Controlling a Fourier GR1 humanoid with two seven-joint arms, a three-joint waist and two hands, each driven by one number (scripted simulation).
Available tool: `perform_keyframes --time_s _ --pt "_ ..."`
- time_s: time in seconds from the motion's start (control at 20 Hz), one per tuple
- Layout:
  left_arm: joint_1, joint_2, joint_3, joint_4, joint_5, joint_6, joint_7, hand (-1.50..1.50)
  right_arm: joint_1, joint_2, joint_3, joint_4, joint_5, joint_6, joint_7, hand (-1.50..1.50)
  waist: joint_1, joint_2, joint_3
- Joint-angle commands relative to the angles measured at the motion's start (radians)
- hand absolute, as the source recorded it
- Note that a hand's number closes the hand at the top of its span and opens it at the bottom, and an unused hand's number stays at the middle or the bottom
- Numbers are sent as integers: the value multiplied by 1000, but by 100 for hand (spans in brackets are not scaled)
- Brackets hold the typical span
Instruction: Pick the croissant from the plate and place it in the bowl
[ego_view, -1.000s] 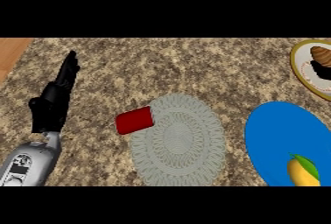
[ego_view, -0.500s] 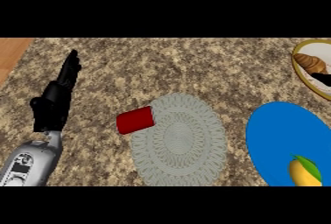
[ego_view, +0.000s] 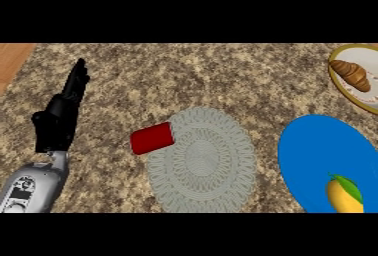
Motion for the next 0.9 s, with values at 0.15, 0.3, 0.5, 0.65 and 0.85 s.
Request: perform_keyframes --time_s 0.15,0.3,0.5,0.65,0.85 --pt "37 4 20 -9 2 -2 -20 0 95 -98 -87 36 -92 214 -103 -150 -23 -13 -1" --pt "59 3 16 -12 -10 -1 -35 0 144 -107 -117 48 -129 320 -159 -150 -28 -15 -1" --pt "-1 4 41 21 6 -13 16 0 210 -109 -92 38 -114 406 -228 -150 -38 -16 -2" --pt "48 28 60 -50 31 -45 15 0 251 -65 -78 31 -109 403 -282 -150 -31 -22 -3" --pt "52 -6 42 -14 -10 -20 -25 0 273 -114 -95 35 -133 474 -287 -150 -36 -19 -3"
